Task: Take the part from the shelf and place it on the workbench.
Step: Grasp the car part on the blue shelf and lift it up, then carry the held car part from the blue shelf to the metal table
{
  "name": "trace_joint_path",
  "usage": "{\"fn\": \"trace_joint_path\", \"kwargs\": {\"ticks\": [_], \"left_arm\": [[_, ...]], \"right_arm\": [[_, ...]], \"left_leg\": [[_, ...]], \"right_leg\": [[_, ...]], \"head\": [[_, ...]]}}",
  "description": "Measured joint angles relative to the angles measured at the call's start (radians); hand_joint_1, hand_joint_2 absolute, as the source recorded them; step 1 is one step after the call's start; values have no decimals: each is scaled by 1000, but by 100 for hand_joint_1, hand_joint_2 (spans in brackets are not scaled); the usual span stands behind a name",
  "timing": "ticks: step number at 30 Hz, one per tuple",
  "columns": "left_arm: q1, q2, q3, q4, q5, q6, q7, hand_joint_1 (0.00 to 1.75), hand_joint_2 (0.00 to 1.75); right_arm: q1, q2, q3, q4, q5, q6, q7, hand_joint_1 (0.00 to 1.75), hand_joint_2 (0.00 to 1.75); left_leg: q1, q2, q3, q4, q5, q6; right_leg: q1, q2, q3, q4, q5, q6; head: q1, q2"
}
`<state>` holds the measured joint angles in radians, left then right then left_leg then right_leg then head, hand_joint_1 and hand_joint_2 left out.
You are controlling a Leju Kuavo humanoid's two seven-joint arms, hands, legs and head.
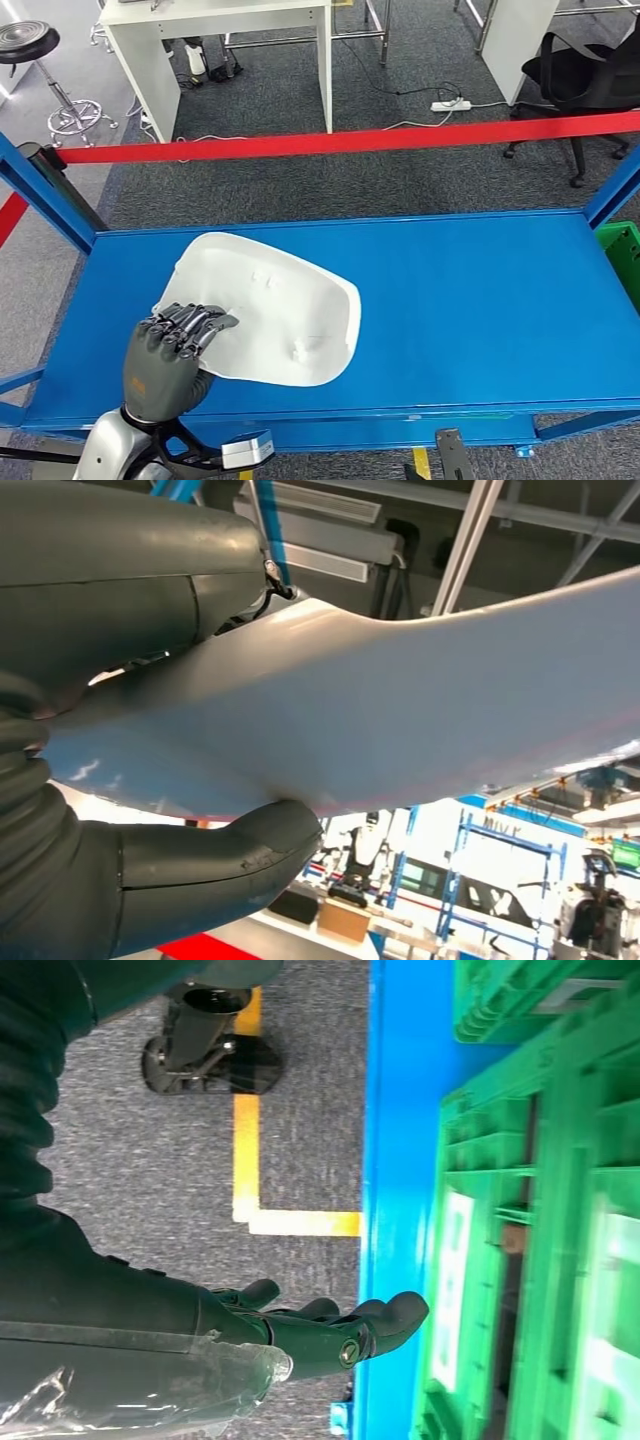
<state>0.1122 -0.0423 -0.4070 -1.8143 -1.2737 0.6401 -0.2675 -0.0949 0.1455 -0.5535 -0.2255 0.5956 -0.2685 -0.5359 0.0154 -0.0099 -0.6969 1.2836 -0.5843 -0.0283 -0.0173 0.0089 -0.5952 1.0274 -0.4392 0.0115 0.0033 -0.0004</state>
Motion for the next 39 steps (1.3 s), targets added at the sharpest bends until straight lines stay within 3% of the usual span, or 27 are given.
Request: {"fn": "trace_joint_path", "kwargs": {"ticks": [1, 2, 4, 6, 9, 10, 11, 13, 14, 15, 16, 17, 18, 19, 20, 22, 24, 25, 27, 29, 30, 31, 32, 34, 36, 37, 39], "left_arm": [[0, 0, -1, 0, -2, 4, -1, 175, 175], [0, 0, -2, 0, -3, 9, -2, 175, 175], [-2, 0, -6, 0, -6, 20, -7, 175, 175], [-5, -1, -11, -1, -6, 31, -13, 175, 175], [-7, -2, -16, -2, 0, 39, -20, 175, 175], [-8, -2, -18, -2, 5, 39, -21, 175, 175], [-8, -2, -21, -2, 10, 39, -22, 175, 175], [-9, -3, -26, -2, 19, 38, -24, 175, 175], [-8, -3, -27, -2, 22, 37, -26, 175, 175], [-8, -3, -28, -2, 26, 35, -27, 175, 175], [-8, -3, -30, -2, 30, 34, -29, 175, 175], [-8, -3, -31, -2, 36, 32, -31, 175, 175], [-7, -3, -33, -2, 42, 30, -33, 175, 175], [-7, -4, -34, -2, 51, 29, -34, 175, 175], [-6, -4, -34, -2, 59, 26, -35, 175, 175], [-5, -5, -35, -3, 73, 22, -37, 175, 175], [-4, -6, -36, -3, 78, 20, -38, 175, 175], [-3, -6, -36, -3, 80, 20, -38, 175, 175], [-1, -6, -36, -3, 84, 20, -39, 175, 175], [2, -5, -36, -3, 93, 19, -44, 175, 175], [3, -5, -36, -3, 98, 19, -47, 175, 175], [5, -5, -36, -3, 104, 19, -51, 175, 175], [6, -5, -36, -3, 111, 19, -55, 175, 175], [7, -7, -36, -3, 127, 18, -64, 175, 175], [7, -11, -35, -4, 141, 15, -71, 175, 175], [7, -13, -35, -4, 147, 15, -74, 175, 175], [6, -17, -34, -4, 161, 13, -77, 175, 175]], "right_arm": [[0, 0, 0, 0, -1, 8, -1, 0, 175], [0, 0, 0, 0, -2, 18, -2, 0, 175], [0, 0, 0, 0, -5, 44, -6, 0, 175], [0, 0, 0, 0, -8, 67, -11, 0, 175], [2, 0, 0, 0, -9, 85, -16, 0, 175], [4, -1, -1, 0, -9, 87, -16, 0, 175], [6, -1, -1, 0, -10, 89, -17, 0, 175], [7, -1, -1, 0, -10, 92, -18, 0, 175], [8, -1, -1, 0, -10, 93, -18, 0, 175], [8, -1, -2, 0, -10, 95, -18, 0, 175], [9, -1, -2, 0, -10, 97, -19, 0, 175], [10, -1, -3, 0, -11, 99, -20, 0, 175], [10, -1, -4, 0, -11, 101, -21, 0, 175], [8, -1, -6, 0, -13, 103, -22, 0, 175], [6, -1, -8, -1, -14, 104, -24, 0, 175], [4, -1, -11, -2, -16, 105, -27, 0, 175], [7, -2, -15, -2, -18, 105, -29, 0, 175], [8, -2, -17, -2, -19, 105, -29, 0, 175], [8, -2, -20, -2, -19, 105, -30, 0, 175], [8, -2, -24, -3, -19, 105, -33, 0, 175], [9, -2, -26, -3, -19, 105, -34, 0, 175], [11, -2, -28, -3, -19, 105, -34, 0, 175], [13, -2, -30, -3, -20, 105, -36, 0, 175], [15, -1, -36, -3, -22, 104, -40, 0, 175], [14, 1, -44, -3, -26, 101, -43, 0, 175], [15, 2, -49, -3, -29, 98, -45, 0, 175], [21, 1, -58, -3, -35, 95, -49, 0, 175]], "left_leg": [[-1, 0, 12, 2, 12, 4], [-3, 0, 42, -32, 38, 10], [-11, 0, 139, -169, 81, 26], [-17, -1, 205, -278, 85, 35], [-20, 1, 204, -307, 95, 41], [-19, 4, 197, -310, 105, 47], [-16, 8, 187, -312, 116, 52], [-15, 16, 165, -313, 135, 60], [-15, 21, 153, -313, 145, 61], [-16, 28, 140, -312, 154, 61], [-16, 35, 128, -311, 164, 60], [-16, 42, 116, -310, 172, 59], [-16, 49, 107, -308, 180, 56], [-18, 55, 99, -306, 186, 52], [-19, 62, 93, -303, 192, 47], [-22, 77, 88, -298, 204, 38], [-20, 88, 87, -297, 212, 28], [-18, 79, 83, -289, 198, 21], [-16, 45, 61, -222, 115, 9], [-16, 21, 29, -91, 15, 5], [-16, 17, 21, -37, -7, 6], [-16, 14, 25, -10, -5, 9], [-17, 11, 46, -20, 19, 14], [-19, -14, 136, -131, 71, 30], [-21, -51, 231, -276, 74, 43], [-22, -61, 255, -317, 65, 45], [-23, -48, 253, -337, 70, 47]], "right_leg": [[3, -1, -10, 0, 7, 0], [5, -1, -19, 0, 15, 1], [9, 0, -32, 1, 29, 5], [11, 0, -40, -1, 44, 15], [8, 0, -46, -7, 63, 33], [7, -1, -55, 3, 48, 38], [7, -1, -68, 32, 15, 42], [6, -2, -104, 146, -81, 50], [5, -2, -118, 212, -116, 53], [6, -2, -122, 259, -127, 55], [6, -3, -111, 275, -115, 57], [6, -5, -82, 254, -87, 58], [5, -14, -35, 200, -58, 58], [7, -31, 19, 125, -47, 59], [10, -45, 69, 52, -50, 56], [16, -58, 110, -29, -70, 44], [17, -44, 96, -35, -61, 23], [16, -37, 89, -34, -52, 13], [13, -22, 68, -36, -28, -3], [13, -2, 38, -35, 0, -8], [13, 8, 20, -34, 14, -8], [14, 18, 4, -34, 26, -7], [15, 28, -12, -33, 38, -6], [15, 50, -40, -32, 63, -2], [16, 72, -60, -32, 88, 6], [15, 81, -65, -35, 100, 12], [12, 100, -73, -45, 125, 25]], "head": [[0, 0], [0, 0], [0, 0], [1, 0], [1, 0], [2, 0], [4, 0], [8, 0], [8, 0], [8, 0], [8, 0], [8, 0], [8, 0], [9, 0], [8, 0], [4, 0], [2, 0], [1, 0], [0, 0], [0, 0], [0, 0], [0, 0], [0, 0], [0, 0], [1, 0], [1, 0], [1, 0]]}}
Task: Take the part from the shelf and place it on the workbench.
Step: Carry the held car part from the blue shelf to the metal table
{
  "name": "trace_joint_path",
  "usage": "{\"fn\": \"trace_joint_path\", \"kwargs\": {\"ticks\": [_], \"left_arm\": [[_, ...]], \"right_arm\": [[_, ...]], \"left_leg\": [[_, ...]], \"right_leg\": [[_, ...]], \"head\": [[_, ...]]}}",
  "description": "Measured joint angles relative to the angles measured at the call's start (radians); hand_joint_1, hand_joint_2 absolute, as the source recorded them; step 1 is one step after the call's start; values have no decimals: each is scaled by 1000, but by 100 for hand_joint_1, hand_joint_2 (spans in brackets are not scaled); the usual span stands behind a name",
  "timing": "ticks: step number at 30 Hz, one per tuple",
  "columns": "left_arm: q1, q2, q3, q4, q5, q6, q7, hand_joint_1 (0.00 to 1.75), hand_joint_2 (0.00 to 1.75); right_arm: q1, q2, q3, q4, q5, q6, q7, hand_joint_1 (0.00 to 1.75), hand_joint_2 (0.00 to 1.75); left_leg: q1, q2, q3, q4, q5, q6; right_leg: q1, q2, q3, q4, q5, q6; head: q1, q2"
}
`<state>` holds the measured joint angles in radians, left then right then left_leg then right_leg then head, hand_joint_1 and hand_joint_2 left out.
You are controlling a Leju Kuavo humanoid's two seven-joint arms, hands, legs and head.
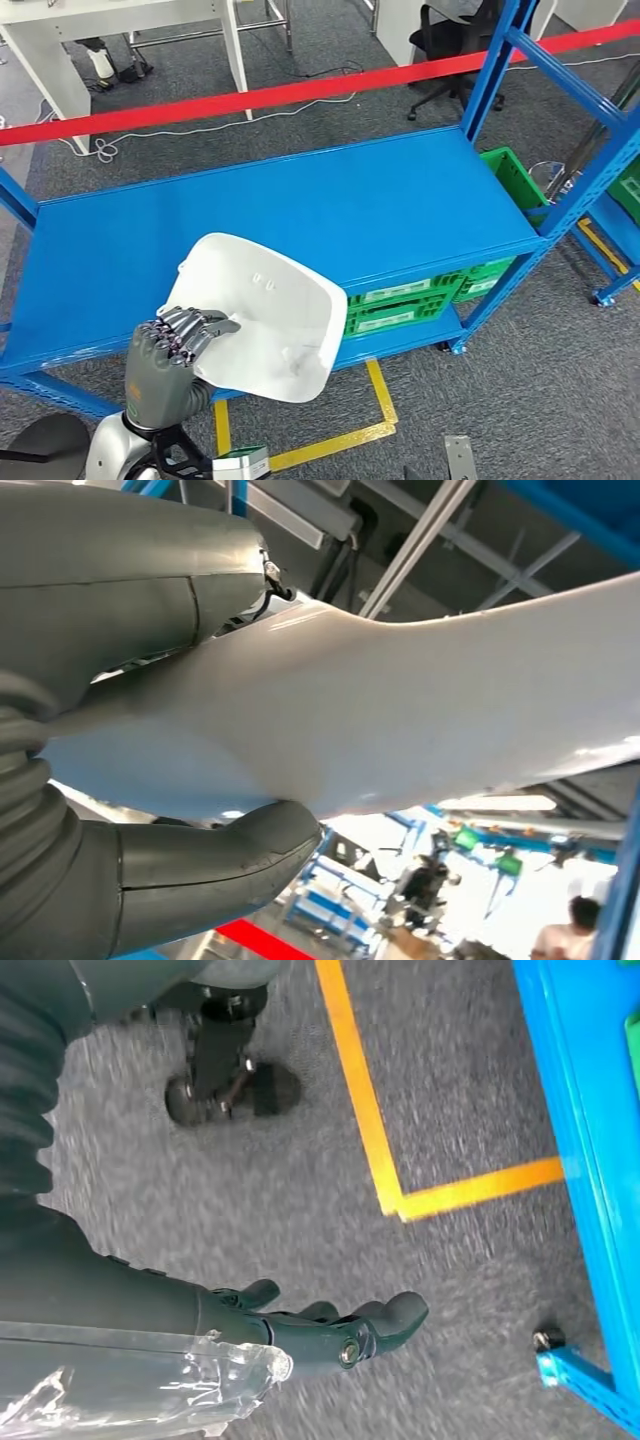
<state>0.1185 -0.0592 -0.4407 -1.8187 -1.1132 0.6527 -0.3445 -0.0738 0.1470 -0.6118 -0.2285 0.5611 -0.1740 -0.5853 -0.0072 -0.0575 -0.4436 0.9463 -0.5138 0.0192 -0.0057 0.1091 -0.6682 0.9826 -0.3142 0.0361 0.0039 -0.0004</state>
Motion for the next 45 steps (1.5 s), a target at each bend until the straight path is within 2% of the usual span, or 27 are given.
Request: {"fn": "trace_joint_path", "kwargs": {"ticks": [2, 5, 6, 8, 9, 10, 12, 14, 16, 17, 19, 21, 23, 24, 26, 28, 29, 31, 32, 33, 35, 37, 38, 39, 42, 43, 45], "left_arm": [[-2, -7, 2, 1, 16, -3, -5, 175, 175], [-2, -15, 8, 1, 31, -6, -13, 175, 175], [-2, -16, 9, 2, 34, -7, -14, 175, 175], [-2, -17, 11, 2, 35, -7, -15, 175, 175], [-2, -18, 12, 2, 36, -7, -15, 175, 175], [-2, -19, 13, 2, 37, -7, -15, 175, 175], [-3, -22, 15, 2, 43, -7, -17, 175, 175], [-4, -25, 17, 2, 61, -9, -26, 175, 175], [-6, -29, 19, 3, 85, -17, -40, 175, 175], [-7, -30, 21, 4, 98, -23, -46, 175, 175], [-8, -32, 25, 6, 124, -43, -59, 175, 175], [-10, -33, 27, 11, 153, -71, -72, 175, 175], [-15, -33, 27, 20, 187, -102, -87, 175, 175], [-18, -34, 27, 25, 206, -118, -96, 175, 175], [-28, -35, 27, 33, 244, -147, -117, 175, 175], [-38, -36, 26, 38, 264, -163, -132, 175, 175], [-41, -37, 26, 41, 268, -167, -136, 175, 175], [-46, -39, 25, 47, 273, -171, -140, 175, 175], [-47, -41, 25, 50, 274, -173, -140, 175, 175], [-48, -43, 25, 52, 274, -174, -140, 175, 175], [-49, -45, 25, 56, 274, -175, -141, 175, 175], [-49, -45, 26, 60, 272, -173, -145, 175, 175], [-49, -45, 25, 62, 269, -170, -149, 175, 175], [-49, -46, 25, 64, 265, -166, -154, 175, 175], [-53, -52, 21, 68, 251, -144, -164, 175, 175], [-56, -56, 18, 70, 247, -133, -164, 175, 175], [-66, -65, 12, 78, 244, -112, -159, 175, 175]], "right_arm": [[8, -1, -10, 0, -3, -1, -7, 0, 175], [10, -1, -20, 0, -6, 2, -13, 0, 175], [9, -1, -22, 0, -6, 3, -15, 0, 175], [9, -1, -25, 0, -6, 4, -16, 0, 175], [9, -1, -27, 0, -6, 4, -16, 0, 175], [8, -1, -28, 0, -7, 4, -17, 0, 175], [1, 0, -31, -1, -8, 3, -20, 0, 175], [-3, 1, -38, -3, -14, 1, -26, 0, 175], [2, 1, -50, -4, -21, -3, -32, 0, 175], [6, 1, -57, -4, -26, -5, -35, 0, 175], [10, 1, -72, -4, -32, -10, -41, 0, 175], [14, 1, -87, -4, -36, -14, -45, 0, 175], [21, 1, -102, -4, -40, -18, -46, 0, 175], [24, 2, -109, -4, -42, -21, -47, 0, 175], [28, 3, -125, -4, -45, -28, -48, 0, 175], [29, 4, -138, -5, -47, -32, -50, 0, 175], [30, 5, -143, -5, -47, -33, -51, 0, 175], [37, 4, -152, -5, -48, -35, -52, 0, 175], [41, 4, -156, -5, -48, -35, -52, 0, 175], [43, 4, -159, -5, -48, -36, -53, 0, 175], [42, 5, -164, -5, -48, -36, -53, 0, 175], [42, 6, -167, -5, -46, -38, -54, 0, 175], [43, 6, -168, -5, -45, -40, -55, 0, 175], [46, 6, -170, -5, -43, -43, -55, 0, 175], [47, 6, -177, -6, -36, -49, -55, 0, 175], [47, 5, -180, -6, -32, -45, -52, 0, 175], [50, 1, -187, -7, -23, -27, -43, 0, 175]], "left_leg": [[4, 24, -23, -3, 23, 12], [5, 64, -63, -4, 59, 21], [5, 78, -77, -3, 70, 20], [5, 106, -106, 1, 91, 16], [5, 118, -120, 5, 100, 12], [5, 128, -132, 11, 107, 7], [1, 147, -148, 25, 119, -4], [0, 166, -155, 32, 132, -11], [4, 172, -161, 36, 135, -21], [6, 156, -167, 50, 112, -27], [8, 103, -194, 135, 16, -35], [7, 70, -226, 269, -69, -34], [6, 61, -221, 329, -61, -27], [6, 57, -194, 304, -32, -23], [5, 21, -100, 173, 12, -11], [7, -19, -22, 47, 4, -4], [6, -25, -7, 18, -5, -3], [7, -6, -11, 8, -2, 3], [7, 6, -15, 7, 4, 10], [9, 19, -19, 6, 11, 16], [7, 46, -30, 7, 21, 23], [6, 76, -42, 8, 30, 22], [5, 90, -45, 8, 32, 21], [5, 103, -48, 9, 34, 20], [1, 133, -50, 14, 33, 12], [-2, 141, -52, 16, 33, 8], [-5, 154, -55, 18, 35, -1]], "right_leg": [[1, -22, -20, 16, -29, 11], [-1, -91, -69, 183, -180, 26], [-3, -99, -78, 251, -206, 32], [-10, -105, -57, 313, -182, 41], [-13, -111, -18, 290, -152, 46], [-16, -126, 38, 232, -135, 50], [-12, -165, 156, 76, -161, 49], [-4, -177, 194, -4, -193, 33], [-3, -161, 170, -3, -180, 10], [-3, -152, 160, -2, -170, 0], [-5, -131, 132, -3, -144, -16], [-3, -105, 97, -2, -117, -22], [-1, -78, 67, -1, -93, -22], [0, -65, 54, -1, -82, -20], [1, -40, 33, 0, -61, -14], [2, -18, 18, 3, -42, -5], [1, -7, 12, 2, -32, 1], [-1, 2, 1, -1, -17, 14], [-1, -15, -9, 10, -26, 19], [-1, -39, -26, 41, -49, 24], [-2, -89, -77, 173, -130, 34], [-4, -102, -112, 296, -188, 42], [-5, -104, -102, 305, -191, 44], [-6, -108, -68, 270, -179, 45], [0, -150, 81, 55, -128, 34], [3, -159, 105, 16, -123, 27], [6, -150, 107, 1, -120, 12]], "head": [[2, 0], [7, 0], [7, 0], [8, 0], [7, 0], [7, 0], [8, 0], [8, 0], [6, 0], [6, 0], [5, 0], [5, 0], [5, 0], [5, 0], [5, 0], [6, 0], [6, 0], [6, 0], [10, 0], [14, 0], [22, 0], [23, 0], [23, 0], [23, 0], [23, 0], [22, 0], [21, 0]]}}
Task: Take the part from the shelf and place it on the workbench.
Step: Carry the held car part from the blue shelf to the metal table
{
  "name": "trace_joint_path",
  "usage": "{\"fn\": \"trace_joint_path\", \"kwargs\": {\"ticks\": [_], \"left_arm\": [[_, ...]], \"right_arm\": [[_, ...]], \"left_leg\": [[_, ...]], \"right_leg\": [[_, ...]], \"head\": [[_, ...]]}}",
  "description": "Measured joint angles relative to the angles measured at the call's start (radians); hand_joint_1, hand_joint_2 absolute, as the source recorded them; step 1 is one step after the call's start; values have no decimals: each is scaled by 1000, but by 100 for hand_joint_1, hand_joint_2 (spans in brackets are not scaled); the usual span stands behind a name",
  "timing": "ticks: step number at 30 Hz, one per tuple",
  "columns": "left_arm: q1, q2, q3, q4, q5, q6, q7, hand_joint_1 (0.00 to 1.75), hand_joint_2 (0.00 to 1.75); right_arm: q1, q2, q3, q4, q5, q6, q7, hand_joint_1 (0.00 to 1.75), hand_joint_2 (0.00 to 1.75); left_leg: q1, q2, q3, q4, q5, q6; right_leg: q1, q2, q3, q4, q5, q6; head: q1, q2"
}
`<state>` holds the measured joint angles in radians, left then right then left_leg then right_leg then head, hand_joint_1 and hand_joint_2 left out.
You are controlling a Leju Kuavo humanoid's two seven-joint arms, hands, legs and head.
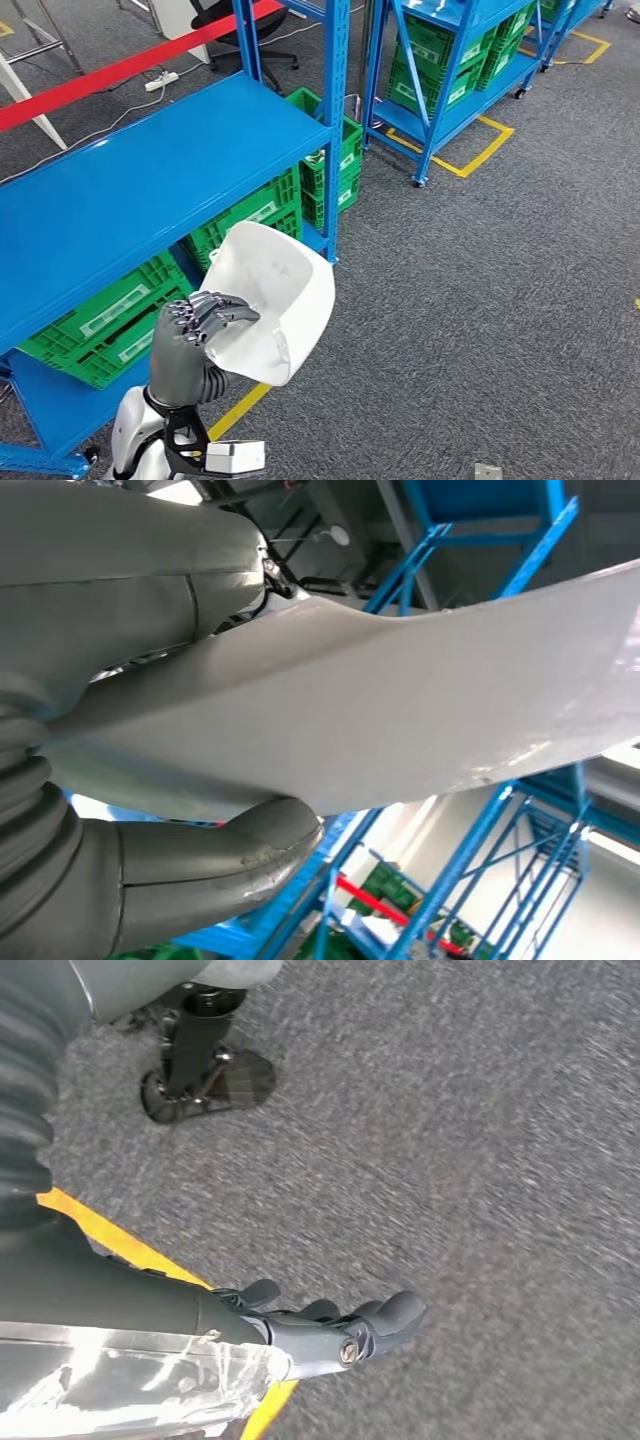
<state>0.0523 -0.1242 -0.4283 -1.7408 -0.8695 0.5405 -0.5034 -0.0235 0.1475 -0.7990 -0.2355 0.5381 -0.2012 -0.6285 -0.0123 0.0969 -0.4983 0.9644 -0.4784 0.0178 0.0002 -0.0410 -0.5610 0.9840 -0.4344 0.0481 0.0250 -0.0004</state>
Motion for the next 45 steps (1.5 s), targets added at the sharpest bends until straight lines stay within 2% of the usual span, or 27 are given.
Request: {"fn": "trace_joint_path", "kwargs": {"ticks": [1, 3, 5, 6, 7, 8, 10, 12, 15, 17, 19, 20, 22, 24, 25, 26, 29, 31, 33, 35, 37, 38, 39, 40, 42, 44, 45], "left_arm": [[-6, -4, -2, 5, 5, 6, 3, 175, 175], [-20, -9, -6, 17, 36, 11, 0, 175, 175], [-29, -9, -6, 33, 89, 7, -11, 175, 175], [-31, -9, -6, 42, 116, 1, -15, 175, 175], [-31, -8, -6, 51, 142, -7, -17, 175, 175], [-32, -8, -5, 60, 165, -19, -18, 175, 175], [-33, -7, -4, 73, 203, -50, -19, 175, 175], [-35, -7, -3, 82, 239, -93, -21, 175, 175], [-37, -6, 0, 93, 318, -175, -33, 175, 175], [-37, -7, 4, 102, 354, -213, -40, 175, 175], [-40, -10, 9, 110, 369, -230, -43, 175, 175], [-41, -12, 12, 114, 371, -235, -42, 175, 175], [-42, -14, 17, 124, 371, -239, -33, 175, 175], [-42, -14, 23, 134, 368, -242, -25, 175, 175], [-43, -14, 26, 138, 369, -246, -24, 175, 175], [-45, -15, 29, 142, 374, -252, -27, 175, 175], [-50, -16, 40, 150, 392, -279, -36, 175, 175], [-51, -17, 45, 153, 391, -301, -38, 175, 175], [-52, -16, 47, 157, 380, -316, -38, 175, 175], [-52, -16, 47, 158, 370, -324, -37, 175, 175], [-51, -13, 48, 161, 365, -327, -37, 175, 175], [-50, -11, 48, 163, 365, -328, -37, 175, 175], [-48, -9, 48, 165, 364, -328, -37, 175, 175], [-48, -7, 49, 167, 364, -329, -37, 175, 175], [-48, -6, 49, 169, 364, -329, -37, 175, 175], [-49, -5, 50, 169, 360, -332, -36, 175, 175], [-50, -4, 50, 169, 357, -336, -35, 175, 175]], "right_arm": [[4, -3, -4, -1, 4, 8, 6, 0, 175], [9, -7, -11, -3, 12, 13, 15, 0, 175], [9, -9, -18, -6, 20, 13, 20, 0, 175], [9, -10, -22, -6, 23, 13, 21, 0, 175], [10, -10, -26, -7, 26, 11, 22, 0, 175], [11, -10, -30, -7, 28, 10, 23, 0, 175], [13, -10, -37, -7, 33, 9, 24, 0, 175], [14, -10, -45, -7, 40, 10, 24, 0, 175], [12, -12, -59, -11, 54, 14, 23, 0, 175], [16, -12, -67, -12, 63, 17, 23, 0, 175], [22, -13, -76, -12, 70, 18, 23, 0, 175], [22, -14, -79, -12, 74, 18, 25, 0, 175], [18, -14, -83, -12, 84, 19, 28, 0, 175], [16, -14, -86, -12, 95, 22, 30, 0, 175], [17, -14, -86, -12, 100, 25, 30, 0, 175], [19, -14, -87, -12, 106, 28, 30, 0, 175], [16, -14, -88, -12, 123, 36, 28, 0, 175], [10, -14, -90, -12, 134, 41, 26, 0, 175], [11, -14, -96, -12, 143, 45, 24, 0, 175], [10, -15, -102, -13, 150, 48, 23, 0, 175], [7, -16, -105, -14, 154, 52, 22, 0, 175], [6, -16, -105, -15, 155, 53, 22, 0, 175], [6, -16, -105, -15, 156, 54, 22, 0, 175], [7, -16, -105, -15, 156, 54, 22, 0, 175], [8, -16, -106, -15, 158, 54, 21, 0, 175], [6, -18, -108, -16, 161, 55, 20, 0, 175], [5, -19, -110, -17, 163, 56, 19, 0, 175]], "left_leg": [[1, 1, -1, 0, -1, -6], [4, -32, -18, 34, -30, -17], [8, -77, -71, 149, -97, -24], [9, -86, -105, 221, -129, -25], [10, -90, -132, 278, -147, -26], [12, -92, -144, 301, -144, -27], [15, -97, -126, 257, -95, -28], [23, -122, -74, 145, -32, -32], [33, -171, -32, 39, -5, -33], [29, -158, -38, 40, -4, -20], [28, -138, -41, 39, 1, -6], [28, -126, -41, 38, 3, 0], [22, -100, -44, 38, 4, 8], [17, -71, -44, 38, 3, 11], [15, -59, -44, 38, 2, 12], [15, -48, -43, 38, 1, 11], [9, -22, -38, 39, -5, 4], [5, -5, -37, 39, -6, -3], [6, 6, -34, 38, -10, -12], [10, -26, -50, 79, -43, -22], [12, -75, -105, 199, -108, -27], [12, -87, -139, 266, -133, -28], [12, -92, -162, 310, -142, -29], [13, -95, -169, 317, -130, -29], [17, -107, -130, 226, -59, -30], [27, -160, -74, 105, -7, -35], [31, -181, -60, 72, 1, -34]], "right_leg": [[-1, 8, -3, -1, 3, -6], [-6, 24, -8, -6, 11, -19], [-9, 43, -15, -9, 18, -27], [-9, 54, -19, -9, 20, -29], [-10, 65, -22, -9, 22, -28], [-10, 78, -24, -7, 23, -27], [-13, 100, -27, -4, 26, -23], [-16, 120, -30, 2, 26, -16], [-17, 151, -52, 18, 31, 2], [-21, 166, -66, 16, 39, 14], [-19, 136, -84, 38, 25, 23], [-16, 109, -105, 78, 1, 25], [-13, 61, -167, 218, -67, 27], [-13, 49, -209, 320, -101, 27], [-13, 47, -201, 315, -91, 25], [-12, 43, -171, 267, -65, 22], [1, -10, -52, 66, 0, 10], [9, -20, -34, 30, 1, 2], [8, 3, -37, 25, 6, -9], [3, 25, -35, 15, 13, -21], [0, 48, -36, 11, 17, -27], [0, 60, -37, 11, 18, -27], [-1, 73, -38, 11, 18, -27], [-1, 86, -38, 12, 19, -27], [-6, 114, -38, 15, 20, -22], [-8, 140, -47, 27, 20, -11], [-9, 151, -54, 31, 21, -5]], "head": [[1, 0], [0, 0], [-1, 0], [-1, 0], [-1, 0], [-1, 0], [-1, 0], [-1, 0], [0, 0], [1, 0], [6, 0], [10, 0], [19, 0], [19, 0], [19, 0], [19, 0], [19, 0], [18, 0], [17, 0], [16, 0], [14, 0], [14, 0], [14, 0], [14, 0], [14, 0], [14, 0], [14, 0]]}}
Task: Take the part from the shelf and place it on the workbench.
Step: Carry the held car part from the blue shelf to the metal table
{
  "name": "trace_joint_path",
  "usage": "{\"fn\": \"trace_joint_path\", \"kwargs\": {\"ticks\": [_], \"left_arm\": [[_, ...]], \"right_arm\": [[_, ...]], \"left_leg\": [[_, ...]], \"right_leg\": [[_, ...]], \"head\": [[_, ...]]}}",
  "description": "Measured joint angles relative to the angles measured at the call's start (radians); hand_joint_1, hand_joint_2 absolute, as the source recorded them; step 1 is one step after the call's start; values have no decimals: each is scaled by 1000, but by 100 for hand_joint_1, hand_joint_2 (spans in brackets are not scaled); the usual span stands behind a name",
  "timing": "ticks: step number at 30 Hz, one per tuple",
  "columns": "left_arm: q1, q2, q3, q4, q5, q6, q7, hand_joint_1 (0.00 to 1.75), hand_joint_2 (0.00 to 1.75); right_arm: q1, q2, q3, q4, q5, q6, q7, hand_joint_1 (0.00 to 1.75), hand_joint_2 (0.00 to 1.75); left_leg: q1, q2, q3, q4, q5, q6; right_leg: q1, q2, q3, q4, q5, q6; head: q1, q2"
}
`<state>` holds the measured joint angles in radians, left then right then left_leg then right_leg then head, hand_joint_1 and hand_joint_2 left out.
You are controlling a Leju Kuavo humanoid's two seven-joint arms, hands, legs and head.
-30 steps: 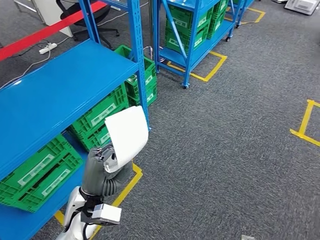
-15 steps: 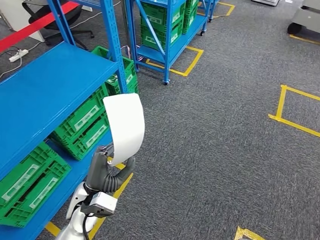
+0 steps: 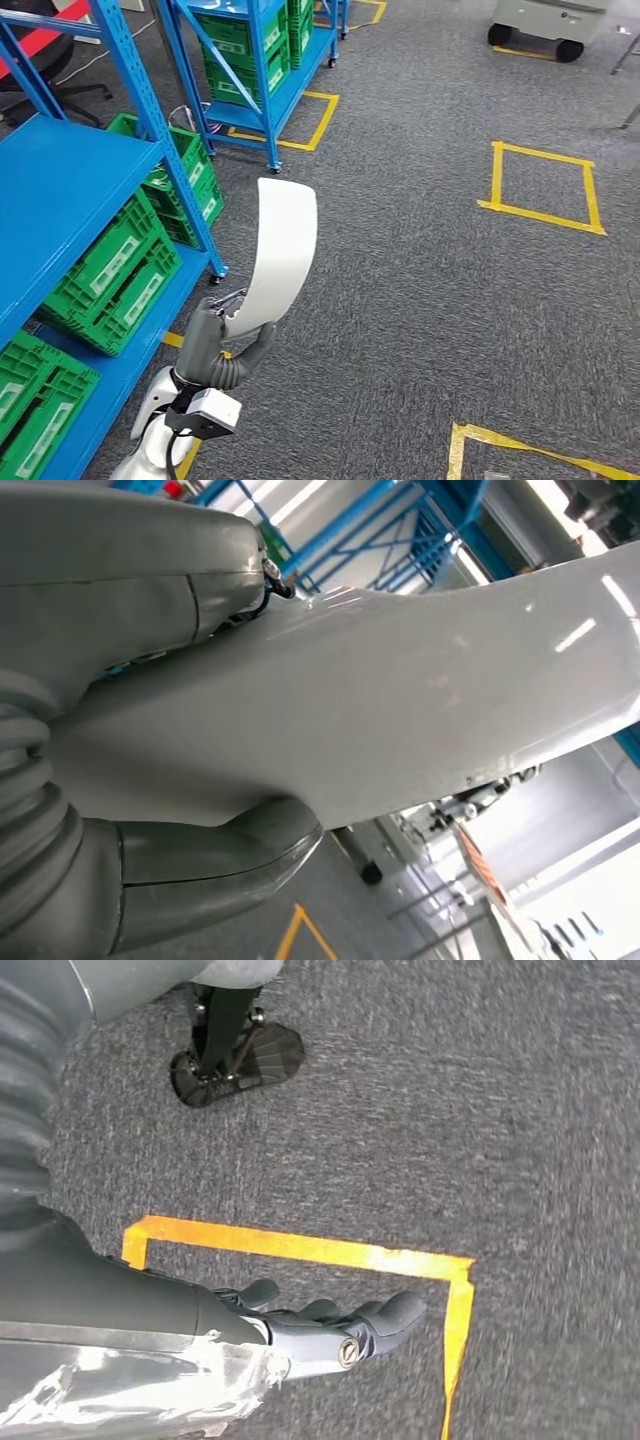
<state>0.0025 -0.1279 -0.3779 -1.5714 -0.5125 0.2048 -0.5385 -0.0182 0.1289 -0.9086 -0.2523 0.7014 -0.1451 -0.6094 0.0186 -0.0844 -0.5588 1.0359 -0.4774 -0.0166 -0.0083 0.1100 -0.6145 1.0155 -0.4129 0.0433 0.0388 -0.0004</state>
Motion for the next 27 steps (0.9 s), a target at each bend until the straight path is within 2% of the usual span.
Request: {"fn": "trace_joint_path", "kwargs": {"ticks": [1, 3, 4, 5, 7, 8, 9, 10, 11, 12, 14, 15, 16, 18, 19, 20, 22, 24, 25, 26, 27], "left_arm": [[0, 1, 1, 0, -4, -4, 1, 175, 175], [-1, 1, 3, 0, -10, -11, 2, 175, 175], [-2, 1, 4, 0, -12, -14, 2, 175, 175], [-3, 1, 5, 0, -13, -15, 2, 175, 175], [-3, 1, 6, 0, -14, -16, 2, 175, 175], [-2, 1, 7, 0, -14, -17, 2, 175, 175], [-2, 2, 8, 0, -15, -17, 2, 175, 175], [-2, 2, 9, 0, -15, -17, 2, 175, 175], [-2, 2, 9, 0, -16, -17, 2, 175, 175], [-2, 2, 9, 0, -18, -18, 2, 175, 175], [-4, 2, 8, 0, -27, -18, 2, 175, 175], [-4, 2, 8, 0, -32, -18, 2, 175, 175], [-4, 2, 7, 0, -37, -19, 2, 175, 175], [-4, 1, 6, -1, -43, -19, 3, 175, 175], [-5, 1, 6, -1, -45, -19, 3, 175, 175], [-5, 2, 6, -1, -46, -19, 3, 175, 175], [-5, 4, 6, -2, -49, -19, 4, 175, 175], [-2, 7, 6, -2, -51, -19, 4, 175, 175], [-1, 9, 6, -2, -53, -19, 5, 175, 175], [-1, 10, 7, -2, -54, -19, 5, 175, 175], [-1, 11, 7, -2, -55, -19, 5, 175, 175]], "right_arm": [[0, -1, -1, -1, 3, 1, -1, 0, 175], [4, -2, -4, -1, 7, 3, -3, 0, 175], [6, -2, -5, -1, 9, 4, -3, 0, 175], [5, -3, -6, -1, 10, 4, -3, 0, 175], [1, -2, -8, -1, 12, 5, -4, 0, 175], [-2, -2, -8, -1, 12, 6, -4, 0, 175], [-2, -2, -9, -1, 12, 6, -4, 0, 175], [-2, -2, -9, -1, 12, 6, -4, 0, 175], [0, -2, -10, -1, 12, 6, -4, 0, 175], [1, -2, -10, -1, 13, 7, -4, 0, 175], [-1, -2, -11, -1, 15, 9, -5, 0, 175], [-3, -2, -11, -1, 16, 10, -5, 0, 175], [-6, -2, -11, -1, 18, 11, -6, 0, 175], [-8, -2, -12, -1, 20, 12, -6, 0, 175], [-8, -3, -13, -1, 21, 12, -7, 0, 175], [-8, -3, -14, -1, 23, 12, -8, 0, 175], [-12, -4, -17, -1, 25, 12, -9, 0, 175], [-15, -4, -18, -1, 27, 13, -10, 0, 175], [-15, -4, -19, -1, 28, 14, -11, 0, 175], [-14, -4, -19, -1, 29, 15, -11, 0, 175], [-13, -4, -19, -1, 31, 16, -11, 0, 175]], "left_leg": [[1, -12, 3, -11, -2, 4], [-2, 8, 1, -13, 1, 18], [-2, 20, 2, -14, 3, 26], [-1, 34, 2, -16, 5, 32], [-6, 62, 2, -17, 5, 41], [-9, 78, 2, -17, 5, 43], [-11, 93, 2, -16, 4, 44], [-13, 107, 2, -16, 3, 45], [-13, 119, 3, -16, 2, 45], [-14, 129, 5, -16, 1, 45], [-17, 146, 9, -16, -4, 39], [-19, 153, 10, -16, -5, 36], [-20, 160, 11, -16, -6, 31], [-20, 174, 13, -20, -6, 22], [-18, 171, 13, -17, -11, 16], [-17, 158, 6, 0, -26, 12], [-15, 116, -37, 95, -81, 7], [-15, 93, -104, 225, -132, 5], [-15, 89, -123, 258, -134, 5], [-15, 87, -123, 250, -114, 5], [-14, 82, -105, 207, -80, 5]], "right_leg": [[-1, 11, -7, 2, 3, 7], [-5, 26, -18, -1, 9, 18], [-4, 14, -25, 6, 5, 23], [-2, -11, -40, 31, -9, 27], [1, -76, -95, 146, -67, 32], [1, -93, -129, 220, -99, 33], [0, -101, -155, 278, -118, 34], [0, -104, -163, 301, -121, 33], [0, -106, -149, 281, -105, 32], [0, -112, -115, 222, -75, 30], [6, -149, -31, 75, -28, 23], [10, -162, -4, 29, -16, 19], [14, -169, 8, 8, -14, 15], [17, -149, 7, 4, -9, 4], [15, -139, 8, -1, -6, -2], [12, -129, 10, -6, -3, -8], [8, -109, 12, -13, 2, -17], [7, -85, 10, -13, 3, -19], [7, -72, 9, -13, 3, -19], [6, -59, 9, -12, 4, -18], [4, -45, 9, -10, 4, -16]], "head": [[0, 0], [0, 0], [3, 0], [8, 0], [17, 0], [18, 0], [18, 0], [18, 0], [18, 0], [18, 0], [18, 0], [17, 0], [17, 0], [17, 0], [16, 0], [16, 0], [14, 0], [13, 0], [13, 0], [13, 0], [13, 0]]}}
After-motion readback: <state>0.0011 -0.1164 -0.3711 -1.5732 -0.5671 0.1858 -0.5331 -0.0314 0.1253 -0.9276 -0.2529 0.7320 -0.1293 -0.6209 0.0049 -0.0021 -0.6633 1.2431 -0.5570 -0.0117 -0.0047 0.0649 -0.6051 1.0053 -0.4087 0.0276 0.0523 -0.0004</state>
